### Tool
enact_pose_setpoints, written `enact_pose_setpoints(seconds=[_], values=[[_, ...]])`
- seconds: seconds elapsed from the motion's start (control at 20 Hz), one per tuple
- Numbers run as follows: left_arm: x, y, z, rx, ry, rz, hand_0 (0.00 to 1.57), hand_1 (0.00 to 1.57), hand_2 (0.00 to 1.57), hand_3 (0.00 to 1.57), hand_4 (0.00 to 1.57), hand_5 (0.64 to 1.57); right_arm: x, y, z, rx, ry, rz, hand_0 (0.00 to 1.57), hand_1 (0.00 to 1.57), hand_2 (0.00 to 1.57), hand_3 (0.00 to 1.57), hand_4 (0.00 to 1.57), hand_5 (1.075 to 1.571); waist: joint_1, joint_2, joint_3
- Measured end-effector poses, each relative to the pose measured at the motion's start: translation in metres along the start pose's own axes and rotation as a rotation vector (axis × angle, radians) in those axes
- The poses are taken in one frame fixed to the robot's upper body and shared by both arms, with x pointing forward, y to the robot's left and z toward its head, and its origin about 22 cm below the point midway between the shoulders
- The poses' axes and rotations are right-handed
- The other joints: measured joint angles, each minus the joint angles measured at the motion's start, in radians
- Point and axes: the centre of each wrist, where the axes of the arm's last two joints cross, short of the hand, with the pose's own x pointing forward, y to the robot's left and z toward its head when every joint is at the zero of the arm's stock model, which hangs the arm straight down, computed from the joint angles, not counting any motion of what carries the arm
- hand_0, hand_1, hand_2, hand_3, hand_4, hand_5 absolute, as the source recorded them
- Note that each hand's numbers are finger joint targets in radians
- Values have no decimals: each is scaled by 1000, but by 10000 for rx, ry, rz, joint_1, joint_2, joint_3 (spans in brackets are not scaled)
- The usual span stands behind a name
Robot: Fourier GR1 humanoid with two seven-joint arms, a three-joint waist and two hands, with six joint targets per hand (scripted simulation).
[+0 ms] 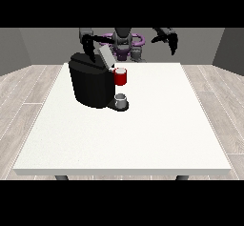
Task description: Insert the coffee pod into the coffee machine and close the lid
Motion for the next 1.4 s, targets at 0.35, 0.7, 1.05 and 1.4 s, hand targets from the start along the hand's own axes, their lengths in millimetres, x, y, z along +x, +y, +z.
enact_pose_setpoints(seconds=[0.35,0.7,1.05,1.4], values=[[6,18,9,437,15,-363,0,0,0,0,361,1571,13,11,-10,526,-351,316,0,0,0,0,79,1571,-231,295,-1],[7,24,16,561,-109,-476,0,0,0,0,363,1571,22,19,-18,660,-875,637,0,0,0,0,214,1571,-176,651,-9],[10,25,14,357,-119,-587,0,0,0,0,356,1571,46,25,-30,693,-566,1287,0,0,0,0,0,1571,12,796,73],[17,18,4,64,-325,-615,0,0,0,0,398,1571,69,30,-34,252,-381,1706,0,0,0,0,0,1571,208,1043,143]])
